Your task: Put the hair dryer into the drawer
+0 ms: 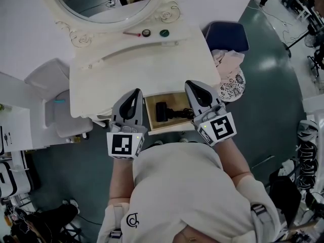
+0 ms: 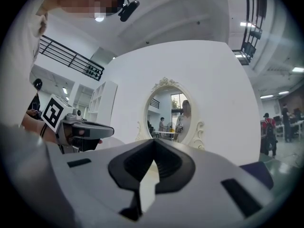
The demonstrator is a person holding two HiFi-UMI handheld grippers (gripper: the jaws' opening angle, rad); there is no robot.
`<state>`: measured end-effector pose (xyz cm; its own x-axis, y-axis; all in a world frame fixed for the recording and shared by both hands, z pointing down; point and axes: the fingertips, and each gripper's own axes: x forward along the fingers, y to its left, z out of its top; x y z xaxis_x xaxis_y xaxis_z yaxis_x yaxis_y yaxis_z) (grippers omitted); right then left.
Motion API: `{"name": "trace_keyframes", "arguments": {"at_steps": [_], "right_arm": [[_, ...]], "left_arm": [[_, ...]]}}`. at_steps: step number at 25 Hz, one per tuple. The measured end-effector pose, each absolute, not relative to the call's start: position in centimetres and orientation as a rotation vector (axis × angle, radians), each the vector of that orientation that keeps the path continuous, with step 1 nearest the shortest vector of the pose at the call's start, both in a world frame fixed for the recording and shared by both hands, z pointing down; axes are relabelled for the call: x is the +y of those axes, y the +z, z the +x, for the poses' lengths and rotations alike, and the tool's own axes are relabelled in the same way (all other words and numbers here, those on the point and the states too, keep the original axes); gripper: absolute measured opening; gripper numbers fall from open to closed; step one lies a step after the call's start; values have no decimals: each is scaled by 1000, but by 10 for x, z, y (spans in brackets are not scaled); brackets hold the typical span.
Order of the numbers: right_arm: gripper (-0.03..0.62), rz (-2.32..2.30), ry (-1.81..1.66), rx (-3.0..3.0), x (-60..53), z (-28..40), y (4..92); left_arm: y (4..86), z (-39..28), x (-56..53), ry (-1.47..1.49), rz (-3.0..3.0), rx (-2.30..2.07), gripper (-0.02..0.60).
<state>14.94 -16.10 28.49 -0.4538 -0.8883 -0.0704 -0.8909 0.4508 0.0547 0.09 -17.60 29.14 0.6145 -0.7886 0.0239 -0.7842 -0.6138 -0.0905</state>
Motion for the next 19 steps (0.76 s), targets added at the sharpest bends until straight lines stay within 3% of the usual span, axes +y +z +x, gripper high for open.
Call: {"name": "trace_keyframes", "arguments": {"at_steps": [19], "right_arm": [[5,-1606,114,2674,-158,148,286]], "left_arm": [[287,2,-181,-95,-2747,1368,12]]}}
